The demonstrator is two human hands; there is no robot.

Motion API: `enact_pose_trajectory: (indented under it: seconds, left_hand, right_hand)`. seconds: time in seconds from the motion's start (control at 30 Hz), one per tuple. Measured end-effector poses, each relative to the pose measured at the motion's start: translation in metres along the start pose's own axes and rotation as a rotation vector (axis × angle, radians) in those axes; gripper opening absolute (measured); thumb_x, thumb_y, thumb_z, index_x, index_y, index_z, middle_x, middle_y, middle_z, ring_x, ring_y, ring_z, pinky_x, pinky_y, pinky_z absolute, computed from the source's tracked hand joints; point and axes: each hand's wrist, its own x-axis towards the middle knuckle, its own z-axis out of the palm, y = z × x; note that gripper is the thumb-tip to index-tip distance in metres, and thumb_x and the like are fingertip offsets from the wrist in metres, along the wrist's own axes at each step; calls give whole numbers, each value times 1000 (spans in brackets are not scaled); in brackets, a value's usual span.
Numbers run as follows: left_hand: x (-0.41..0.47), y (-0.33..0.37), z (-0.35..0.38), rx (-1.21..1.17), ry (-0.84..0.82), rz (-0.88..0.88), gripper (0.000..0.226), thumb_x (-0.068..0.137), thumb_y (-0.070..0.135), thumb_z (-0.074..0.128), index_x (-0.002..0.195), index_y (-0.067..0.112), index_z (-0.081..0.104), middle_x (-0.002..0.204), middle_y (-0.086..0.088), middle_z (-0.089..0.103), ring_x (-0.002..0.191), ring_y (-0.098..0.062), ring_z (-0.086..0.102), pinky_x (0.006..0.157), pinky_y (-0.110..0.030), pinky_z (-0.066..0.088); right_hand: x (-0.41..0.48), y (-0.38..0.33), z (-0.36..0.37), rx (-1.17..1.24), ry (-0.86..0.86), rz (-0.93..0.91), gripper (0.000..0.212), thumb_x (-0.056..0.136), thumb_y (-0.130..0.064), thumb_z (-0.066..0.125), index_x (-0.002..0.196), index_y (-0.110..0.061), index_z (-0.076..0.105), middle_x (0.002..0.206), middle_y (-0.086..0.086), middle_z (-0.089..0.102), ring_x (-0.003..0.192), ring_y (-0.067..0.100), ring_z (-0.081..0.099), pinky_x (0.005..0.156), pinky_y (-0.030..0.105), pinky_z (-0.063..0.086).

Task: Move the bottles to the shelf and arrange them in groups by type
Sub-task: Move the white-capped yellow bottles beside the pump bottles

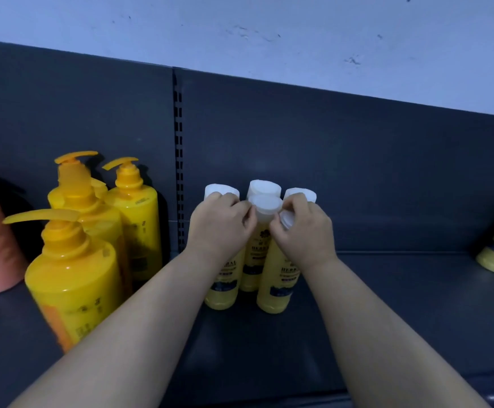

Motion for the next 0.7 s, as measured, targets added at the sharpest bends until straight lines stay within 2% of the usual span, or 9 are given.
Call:
enact_pose_trajectory:
  seconds: [0.13,0.2,0.27,0.33,0.4,0.47,0.57,0.7]
  left_hand:
    - [-3,1,-7,40,5,109,32,91,21,47,69,9,67,66,-5,58,64,-24,49,58,-36,40]
    - [-12,2,-7,95,23,142,20,90,16,51,89,6,68,84,-9,63,80,-27,56,76,-38,43]
    - [-29,7,-7,118,-16,98,29,88,12,52,115,3,60,109,-14,60,107,-31,53,103,-42,33]
    - [-43,15,-10,130,-56,55,43,87,11,50,129,2,50,128,-14,54,127,-29,41,115,-44,14]
    - [-47,28,-17,151,-93,81,49,88,16,48,135,3,45,138,-12,49,135,-27,36,116,-44,13]
    - [-42,41,-24,135,-118,123,49,89,21,46,136,6,45,141,-11,47,136,-27,36,114,-44,19]
    - [-29,72,-31,90,-180,141,49,91,28,43,137,11,45,144,-10,44,137,-27,35,113,-43,23]
    - [-16,127,-30,91,-250,167,54,89,36,36,137,13,45,144,-11,43,137,-28,34,113,-43,20]
  right_hand:
    - [-3,0,-2,-33,-30,1,21,76,-29,55,79,-7,55,66,5,57,61,23,53,52,28,39]
    - [-8,-1,-4,-71,-15,-35,24,80,-31,52,79,-8,57,69,5,58,65,21,54,54,29,45]
    - [-13,0,-6,-75,-18,-76,24,84,-29,53,86,-6,60,81,7,63,77,22,58,67,30,50]
    - [-21,1,-10,-95,-42,-102,28,85,-27,56,101,-5,63,101,10,66,98,26,60,87,35,50]
    - [-27,4,-16,-182,-101,-123,41,86,-33,48,116,-8,61,125,10,60,119,27,54,102,42,41]
    - [-34,7,-25,-226,-163,-130,49,86,-37,42,127,-13,54,139,8,51,129,26,46,107,47,35]
    - [-46,17,-47,-207,-202,-129,54,88,-38,39,137,-16,45,144,7,45,134,25,41,108,47,33]
    - [-57,53,-90,-227,-240,-123,55,91,-39,33,141,-18,41,148,7,40,137,27,36,110,46,30]
